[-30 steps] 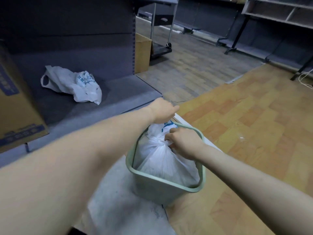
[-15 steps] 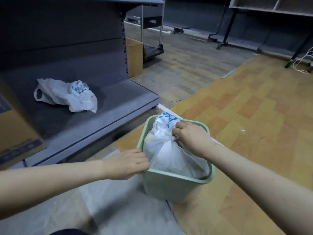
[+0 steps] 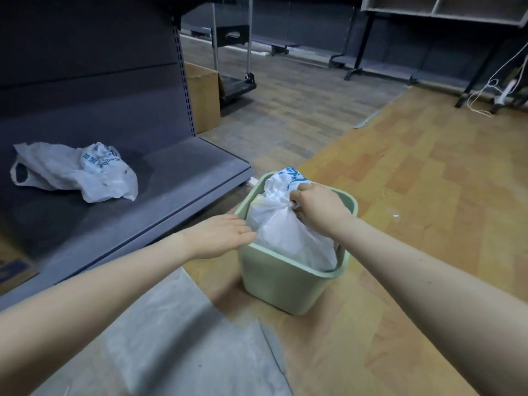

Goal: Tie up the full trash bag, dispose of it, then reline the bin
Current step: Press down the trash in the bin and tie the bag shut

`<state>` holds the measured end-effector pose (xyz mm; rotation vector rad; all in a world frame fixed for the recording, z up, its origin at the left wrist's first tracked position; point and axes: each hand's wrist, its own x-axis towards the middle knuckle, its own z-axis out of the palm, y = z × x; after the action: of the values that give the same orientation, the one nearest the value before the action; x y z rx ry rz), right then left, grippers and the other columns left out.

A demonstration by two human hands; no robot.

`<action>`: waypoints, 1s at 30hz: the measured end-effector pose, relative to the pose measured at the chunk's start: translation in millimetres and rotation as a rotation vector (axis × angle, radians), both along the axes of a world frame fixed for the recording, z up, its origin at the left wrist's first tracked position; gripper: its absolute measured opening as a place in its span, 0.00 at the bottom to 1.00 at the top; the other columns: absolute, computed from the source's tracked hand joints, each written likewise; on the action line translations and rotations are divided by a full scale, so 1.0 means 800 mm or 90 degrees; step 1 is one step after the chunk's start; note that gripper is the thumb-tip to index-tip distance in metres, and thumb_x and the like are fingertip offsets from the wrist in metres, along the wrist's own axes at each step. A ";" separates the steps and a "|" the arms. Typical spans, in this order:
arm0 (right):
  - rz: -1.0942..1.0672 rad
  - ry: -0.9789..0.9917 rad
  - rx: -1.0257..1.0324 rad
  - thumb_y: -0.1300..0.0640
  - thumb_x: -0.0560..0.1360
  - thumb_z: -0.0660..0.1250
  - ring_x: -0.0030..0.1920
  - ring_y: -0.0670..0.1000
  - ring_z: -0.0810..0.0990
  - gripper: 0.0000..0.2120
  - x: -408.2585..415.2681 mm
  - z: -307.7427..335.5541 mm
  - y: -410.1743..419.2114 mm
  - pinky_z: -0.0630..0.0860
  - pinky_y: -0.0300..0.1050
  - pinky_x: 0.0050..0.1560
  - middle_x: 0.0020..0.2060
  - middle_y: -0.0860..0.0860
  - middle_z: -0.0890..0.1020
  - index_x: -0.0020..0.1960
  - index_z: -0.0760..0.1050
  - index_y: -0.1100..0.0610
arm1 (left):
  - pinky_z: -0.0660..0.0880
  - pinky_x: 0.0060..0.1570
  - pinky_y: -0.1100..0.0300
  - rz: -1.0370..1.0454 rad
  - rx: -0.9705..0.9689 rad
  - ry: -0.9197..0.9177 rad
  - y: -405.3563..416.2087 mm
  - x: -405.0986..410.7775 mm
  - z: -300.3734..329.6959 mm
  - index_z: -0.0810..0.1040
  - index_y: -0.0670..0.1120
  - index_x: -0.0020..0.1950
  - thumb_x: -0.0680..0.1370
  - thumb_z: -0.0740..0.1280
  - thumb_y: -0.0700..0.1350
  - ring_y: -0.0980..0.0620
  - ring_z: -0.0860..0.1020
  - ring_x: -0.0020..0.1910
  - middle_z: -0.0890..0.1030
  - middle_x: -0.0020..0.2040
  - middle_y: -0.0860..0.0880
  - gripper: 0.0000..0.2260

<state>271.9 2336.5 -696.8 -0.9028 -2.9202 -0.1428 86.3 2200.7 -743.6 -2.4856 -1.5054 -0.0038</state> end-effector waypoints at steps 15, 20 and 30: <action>-0.024 0.183 -0.005 0.62 0.74 0.64 0.53 0.58 0.75 0.09 -0.003 0.027 -0.005 0.60 0.44 0.38 0.51 0.55 0.77 0.53 0.76 0.60 | 0.62 0.40 0.58 0.142 0.005 -0.106 -0.002 0.043 -0.028 0.72 0.44 0.49 0.80 0.59 0.48 0.44 0.78 0.45 0.79 0.44 0.45 0.08; -0.014 0.165 0.017 0.62 0.74 0.64 0.52 0.57 0.75 0.08 -0.002 0.054 -0.006 0.60 0.43 0.38 0.52 0.53 0.78 0.52 0.76 0.59 | 0.61 0.43 0.59 0.151 -0.012 -0.090 -0.005 0.049 -0.024 0.72 0.45 0.51 0.81 0.57 0.46 0.46 0.77 0.49 0.79 0.48 0.47 0.07; -0.012 0.232 0.037 0.63 0.74 0.64 0.50 0.59 0.75 0.08 -0.003 0.124 0.019 0.64 0.44 0.39 0.49 0.54 0.77 0.53 0.77 0.57 | 0.67 0.62 0.48 0.068 0.079 -0.038 -0.038 0.028 -0.036 0.60 0.43 0.68 0.68 0.57 0.32 0.49 0.65 0.58 0.64 0.58 0.47 0.29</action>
<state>269.4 2351.3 -597.5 -0.8461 -2.5587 -0.0552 108.9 2170.0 -772.4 -2.3258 -1.6093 -0.1499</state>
